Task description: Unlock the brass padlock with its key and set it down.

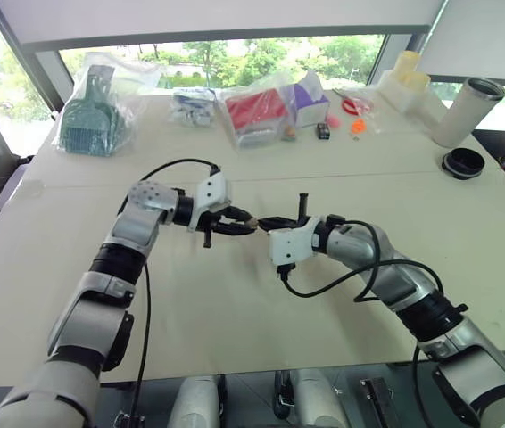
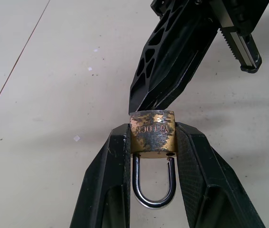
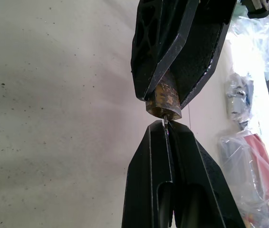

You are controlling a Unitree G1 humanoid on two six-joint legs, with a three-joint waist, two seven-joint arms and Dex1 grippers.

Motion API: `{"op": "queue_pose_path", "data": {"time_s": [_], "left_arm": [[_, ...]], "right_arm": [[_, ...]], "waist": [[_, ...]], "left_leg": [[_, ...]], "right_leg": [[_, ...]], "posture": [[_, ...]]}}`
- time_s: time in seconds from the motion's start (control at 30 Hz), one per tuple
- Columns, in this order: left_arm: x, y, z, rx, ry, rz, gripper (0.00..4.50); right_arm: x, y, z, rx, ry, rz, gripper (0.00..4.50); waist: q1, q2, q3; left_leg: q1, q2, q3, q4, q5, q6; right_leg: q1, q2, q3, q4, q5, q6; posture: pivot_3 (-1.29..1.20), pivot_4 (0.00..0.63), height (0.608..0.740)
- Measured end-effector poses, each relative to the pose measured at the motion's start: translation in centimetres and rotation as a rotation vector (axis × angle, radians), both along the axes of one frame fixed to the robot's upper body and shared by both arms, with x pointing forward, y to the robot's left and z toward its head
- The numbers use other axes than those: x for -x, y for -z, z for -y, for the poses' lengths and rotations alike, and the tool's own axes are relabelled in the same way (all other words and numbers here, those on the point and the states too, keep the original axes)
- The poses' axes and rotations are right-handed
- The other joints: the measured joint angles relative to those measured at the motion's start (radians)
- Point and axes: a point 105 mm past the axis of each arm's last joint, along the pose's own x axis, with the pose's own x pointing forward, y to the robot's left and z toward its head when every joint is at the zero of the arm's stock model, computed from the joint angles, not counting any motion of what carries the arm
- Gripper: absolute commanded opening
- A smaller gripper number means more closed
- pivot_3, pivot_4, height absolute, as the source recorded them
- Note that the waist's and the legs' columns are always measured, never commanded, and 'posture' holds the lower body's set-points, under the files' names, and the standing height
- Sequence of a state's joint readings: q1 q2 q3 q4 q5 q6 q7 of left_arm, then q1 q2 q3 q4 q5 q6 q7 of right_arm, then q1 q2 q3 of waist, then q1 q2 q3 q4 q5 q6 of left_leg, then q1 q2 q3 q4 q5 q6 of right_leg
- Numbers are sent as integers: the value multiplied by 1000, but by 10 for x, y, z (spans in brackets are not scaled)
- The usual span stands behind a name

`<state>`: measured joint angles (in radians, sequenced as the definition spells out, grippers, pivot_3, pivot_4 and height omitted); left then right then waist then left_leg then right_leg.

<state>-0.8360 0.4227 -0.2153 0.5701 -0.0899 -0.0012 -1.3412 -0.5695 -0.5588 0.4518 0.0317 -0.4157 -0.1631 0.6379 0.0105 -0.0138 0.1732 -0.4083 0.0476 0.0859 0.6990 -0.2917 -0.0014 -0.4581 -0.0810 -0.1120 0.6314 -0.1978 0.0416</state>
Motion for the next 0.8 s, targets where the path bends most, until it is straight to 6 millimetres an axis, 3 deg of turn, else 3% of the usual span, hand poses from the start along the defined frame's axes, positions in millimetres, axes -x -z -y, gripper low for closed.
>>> {"op": "queue_pose_path", "data": {"time_s": [0.13, 0.4, 0.8], "left_arm": [[0, 1, 1, -26, 10, 60, 759], [3, 8, 4, -103, 62, 224, 759], [9, 8, 10, -98, 132, 317, 759]], "right_arm": [[0, 1, -1, -11, 11, -84, 49], [-4, 2, -4, -69, 84, -494, 49], [7, -1, 2, -157, 169, -655, 49]], "waist": [[0, 0, 0], [1, 0, 0], [1, 0, 0]], "left_leg": [[0, 0, 0, 0, 0, 0], [0, 0, 0, 0, 0, 0], [0, 0, 0, 0, 0, 0]], "right_leg": [[0, 0, 0, 0, 0, 0], [0, 0, 0, 0, 0, 0], [0, 0, 0, 0, 0, 0]], "posture": [[0, 150, 740], [0, 150, 740], [0, 150, 740]]}}
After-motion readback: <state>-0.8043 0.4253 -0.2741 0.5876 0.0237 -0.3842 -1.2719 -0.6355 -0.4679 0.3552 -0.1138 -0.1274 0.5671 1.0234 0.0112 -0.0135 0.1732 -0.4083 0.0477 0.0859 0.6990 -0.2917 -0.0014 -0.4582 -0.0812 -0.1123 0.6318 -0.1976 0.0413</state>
